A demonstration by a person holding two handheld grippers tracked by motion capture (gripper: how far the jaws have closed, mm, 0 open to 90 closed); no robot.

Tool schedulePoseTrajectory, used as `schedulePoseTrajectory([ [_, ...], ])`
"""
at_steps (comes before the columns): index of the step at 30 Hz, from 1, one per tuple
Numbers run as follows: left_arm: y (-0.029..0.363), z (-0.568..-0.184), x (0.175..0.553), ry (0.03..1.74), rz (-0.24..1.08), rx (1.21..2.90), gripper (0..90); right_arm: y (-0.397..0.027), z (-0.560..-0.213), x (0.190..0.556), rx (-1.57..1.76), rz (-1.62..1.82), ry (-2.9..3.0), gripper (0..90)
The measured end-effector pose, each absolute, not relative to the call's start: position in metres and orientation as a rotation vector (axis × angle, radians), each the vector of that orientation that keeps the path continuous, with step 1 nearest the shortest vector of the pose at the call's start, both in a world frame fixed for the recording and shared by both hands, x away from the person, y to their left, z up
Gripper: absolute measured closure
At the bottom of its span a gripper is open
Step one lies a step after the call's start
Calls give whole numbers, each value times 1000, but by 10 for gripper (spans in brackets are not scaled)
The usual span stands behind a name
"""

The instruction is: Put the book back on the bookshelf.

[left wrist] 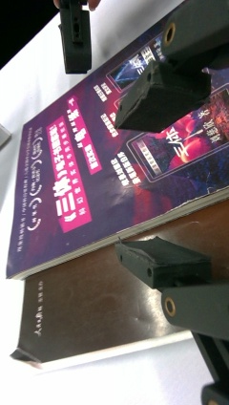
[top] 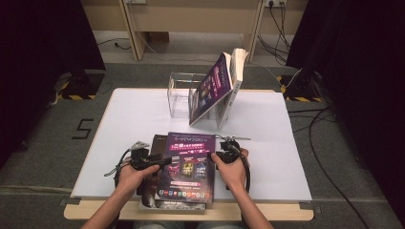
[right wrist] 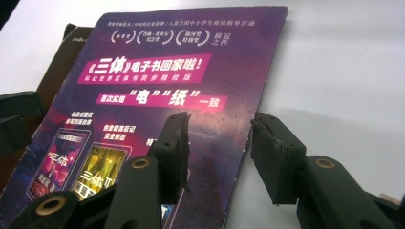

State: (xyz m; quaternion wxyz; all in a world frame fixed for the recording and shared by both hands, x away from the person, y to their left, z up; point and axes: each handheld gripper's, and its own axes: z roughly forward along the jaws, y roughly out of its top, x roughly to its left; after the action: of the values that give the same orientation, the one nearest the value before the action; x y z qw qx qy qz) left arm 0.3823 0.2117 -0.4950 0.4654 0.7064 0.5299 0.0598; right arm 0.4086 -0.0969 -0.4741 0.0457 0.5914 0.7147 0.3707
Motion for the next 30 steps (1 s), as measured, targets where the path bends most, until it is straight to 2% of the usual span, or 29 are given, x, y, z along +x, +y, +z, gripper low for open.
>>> schedulePoseTrajectory([
  [19,206,-497,385,1312,123,1737,369,-94,-481,414,1823,1092,2219,565],
  [30,206,-496,385,1352,118,1717,416,-94,-480,416,1825,1088,2236,545],
])
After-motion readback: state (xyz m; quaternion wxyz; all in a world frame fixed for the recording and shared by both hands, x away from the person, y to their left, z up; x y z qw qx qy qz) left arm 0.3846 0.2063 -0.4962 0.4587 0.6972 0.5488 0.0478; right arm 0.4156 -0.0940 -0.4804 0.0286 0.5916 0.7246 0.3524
